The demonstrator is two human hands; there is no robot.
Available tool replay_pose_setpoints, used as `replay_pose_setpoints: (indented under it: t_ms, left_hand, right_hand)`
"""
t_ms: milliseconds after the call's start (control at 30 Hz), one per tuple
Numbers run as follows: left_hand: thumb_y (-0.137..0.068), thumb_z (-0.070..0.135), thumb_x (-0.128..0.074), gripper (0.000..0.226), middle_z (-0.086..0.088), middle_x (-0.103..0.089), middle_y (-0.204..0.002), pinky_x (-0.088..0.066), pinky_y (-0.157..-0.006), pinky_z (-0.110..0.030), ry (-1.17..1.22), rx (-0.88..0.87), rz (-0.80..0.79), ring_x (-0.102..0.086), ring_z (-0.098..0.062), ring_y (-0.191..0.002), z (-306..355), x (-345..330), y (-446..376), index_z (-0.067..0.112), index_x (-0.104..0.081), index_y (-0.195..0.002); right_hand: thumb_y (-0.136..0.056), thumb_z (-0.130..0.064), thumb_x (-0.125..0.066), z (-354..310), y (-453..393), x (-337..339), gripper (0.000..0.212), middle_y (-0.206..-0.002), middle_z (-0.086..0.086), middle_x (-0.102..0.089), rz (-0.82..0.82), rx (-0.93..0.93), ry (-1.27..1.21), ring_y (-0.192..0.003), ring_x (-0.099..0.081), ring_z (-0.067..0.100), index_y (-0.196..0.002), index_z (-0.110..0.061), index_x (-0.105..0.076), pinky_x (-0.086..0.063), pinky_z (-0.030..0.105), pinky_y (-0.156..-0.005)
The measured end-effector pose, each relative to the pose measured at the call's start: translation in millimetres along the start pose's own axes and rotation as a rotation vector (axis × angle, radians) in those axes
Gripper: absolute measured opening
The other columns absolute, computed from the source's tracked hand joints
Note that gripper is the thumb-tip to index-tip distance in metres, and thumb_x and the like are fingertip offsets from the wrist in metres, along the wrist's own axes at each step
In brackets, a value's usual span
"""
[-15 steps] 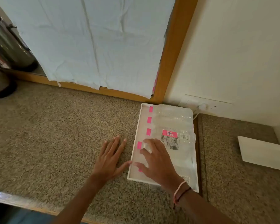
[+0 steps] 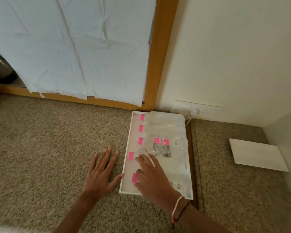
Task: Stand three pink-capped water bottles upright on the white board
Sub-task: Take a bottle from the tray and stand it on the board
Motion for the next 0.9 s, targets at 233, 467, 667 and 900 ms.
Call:
replay_pose_setpoints:
  t_ms: [233, 467, 667, 900]
  left_hand:
    - [-0.095, 0.077, -0.026, 0.090, -0.017, -0.022, -0.167, -0.003, -0.127, -0.047, 0.026, 0.020, 0.077, -0.023, -0.034, -0.154, 37, 18, -22, 0.015, -0.027, -0.159]
    - [-0.094, 0.075, -0.035, 0.090, -0.014, -0.014, -0.171, -0.014, -0.125, -0.059, 0.075, -0.139, 0.211, -0.011, -0.030, -0.158, 160, 37, -72, 0.017, -0.020, -0.161]
    - [-0.095, 0.077, -0.031, 0.089, -0.012, -0.012, -0.171, -0.017, -0.123, -0.060, 0.100, -0.186, 0.200, -0.009, -0.028, -0.158, 244, 15, -108, 0.019, -0.018, -0.162]
    - [-0.093, 0.081, -0.030, 0.093, -0.011, -0.007, -0.172, -0.014, -0.124, -0.057, 0.106, -0.206, 0.106, -0.007, -0.027, -0.158, 316, -39, -136, 0.021, -0.011, -0.163]
  right_hand:
    - [-0.090, -0.048, -0.065, 69, 50, 76, 0.039, -0.107, -0.002, -0.066, 0.254, -0.248, -0.528, -0.092, -0.063, 0.015, -0.111, -0.015, -0.064, -0.054, 0.030, -0.077]
    - [-0.090, -0.044, -0.068, 150, 109, 81, 0.038, -0.110, -0.006, -0.070, 0.349, -0.354, -0.950, -0.105, -0.062, 0.002, -0.119, -0.019, -0.065, -0.050, 0.017, -0.085]
    - [-0.091, -0.047, -0.059, 211, 150, 111, 0.044, -0.123, -0.010, -0.066, 0.525, -0.334, -1.061, -0.116, -0.061, 0.004, -0.128, -0.022, -0.060, -0.052, 0.022, -0.095]
    - [-0.091, -0.027, -0.066, 318, 190, 103, 0.036, -0.124, -0.003, -0.067, 0.538, -0.392, -0.971, -0.116, -0.059, 0.006, -0.125, -0.017, -0.062, -0.046, 0.019, -0.096]
Point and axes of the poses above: each hand's wrist, its own y-axis away from the middle knuckle, its own x-axis out of the back of the hand, z = x × y, the point moved 3 cm from there along -y, towards the middle knuckle
